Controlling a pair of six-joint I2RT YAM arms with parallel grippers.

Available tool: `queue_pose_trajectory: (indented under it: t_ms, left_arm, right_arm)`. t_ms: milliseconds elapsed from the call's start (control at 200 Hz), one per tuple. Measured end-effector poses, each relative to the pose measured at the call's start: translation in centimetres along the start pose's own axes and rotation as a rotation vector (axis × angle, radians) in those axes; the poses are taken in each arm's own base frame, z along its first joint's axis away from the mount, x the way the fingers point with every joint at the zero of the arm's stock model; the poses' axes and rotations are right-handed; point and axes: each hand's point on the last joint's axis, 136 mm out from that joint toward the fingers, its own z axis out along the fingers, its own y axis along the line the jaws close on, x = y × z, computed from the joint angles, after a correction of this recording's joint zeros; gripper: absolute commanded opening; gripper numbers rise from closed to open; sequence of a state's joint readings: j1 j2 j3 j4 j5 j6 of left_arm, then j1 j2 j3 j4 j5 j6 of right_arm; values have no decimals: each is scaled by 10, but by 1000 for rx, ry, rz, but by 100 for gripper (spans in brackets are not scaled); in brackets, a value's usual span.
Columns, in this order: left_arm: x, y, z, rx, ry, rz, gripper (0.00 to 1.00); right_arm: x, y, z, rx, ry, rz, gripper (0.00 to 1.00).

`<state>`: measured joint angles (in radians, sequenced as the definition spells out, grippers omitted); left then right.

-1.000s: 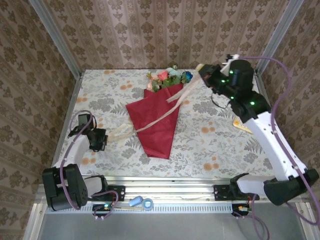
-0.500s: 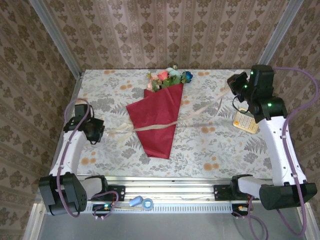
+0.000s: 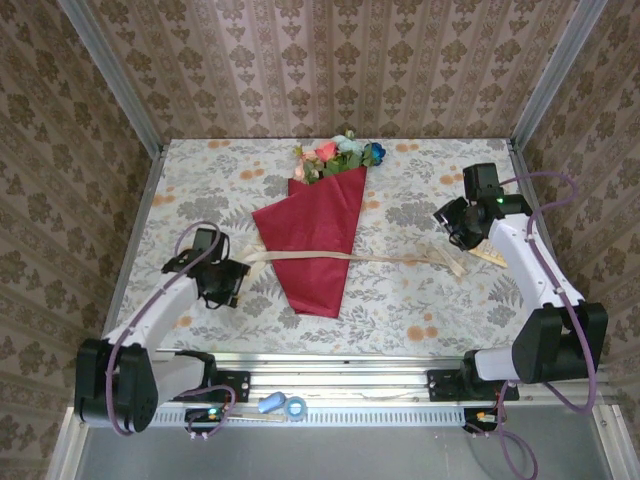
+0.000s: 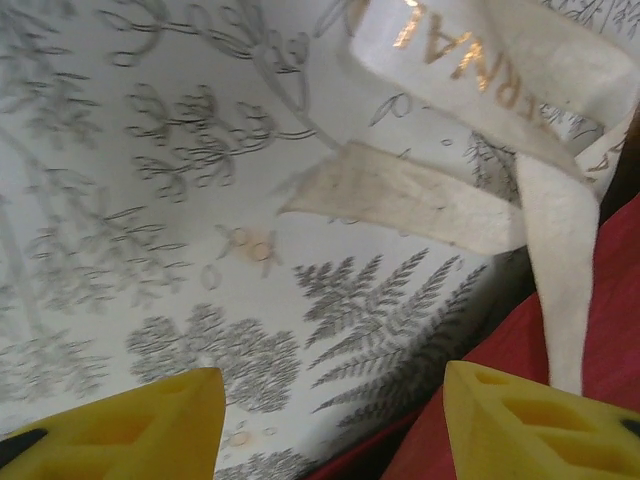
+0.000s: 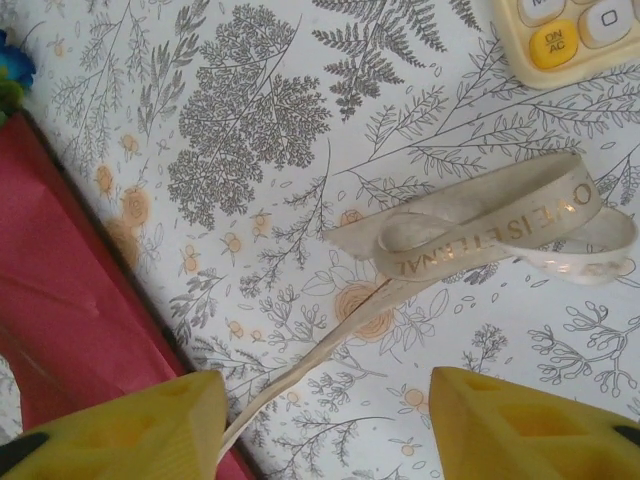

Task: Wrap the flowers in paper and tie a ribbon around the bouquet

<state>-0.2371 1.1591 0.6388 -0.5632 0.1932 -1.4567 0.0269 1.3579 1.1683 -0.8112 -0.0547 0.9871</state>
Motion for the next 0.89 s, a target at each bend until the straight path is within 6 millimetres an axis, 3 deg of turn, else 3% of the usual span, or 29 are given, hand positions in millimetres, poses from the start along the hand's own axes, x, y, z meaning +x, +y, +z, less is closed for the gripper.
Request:
queue_pose_trajectory:
  t_ms: [100,200,350,495,615,750,895]
  left_arm:
    - [-5,-15,16,14,2,-65,67]
    - [-12,-34,34,13,5,-113,67]
    - [-21,-62,58,47,24,-170,69]
    - [-19,-81,68,92,60,-201,65]
    - [-15,-93,77,125,95,-218,47]
    - [-9,-94,80,126,121,-217,19]
    - [-4,-77,79,109,126,-214,3]
  right_arm:
    - [14,10,-5,-26,10,-5,62]
    - [54,31,2,-90,89,-20,61]
    - [128,48,42,-100,271,26,60]
    - [157,63,80,-104,361,84,56]
    - [160,78,103,-121,399,80,53]
    - [162,99,117,-166,447,57,55]
    - [172,91,126,-170,490,120,54]
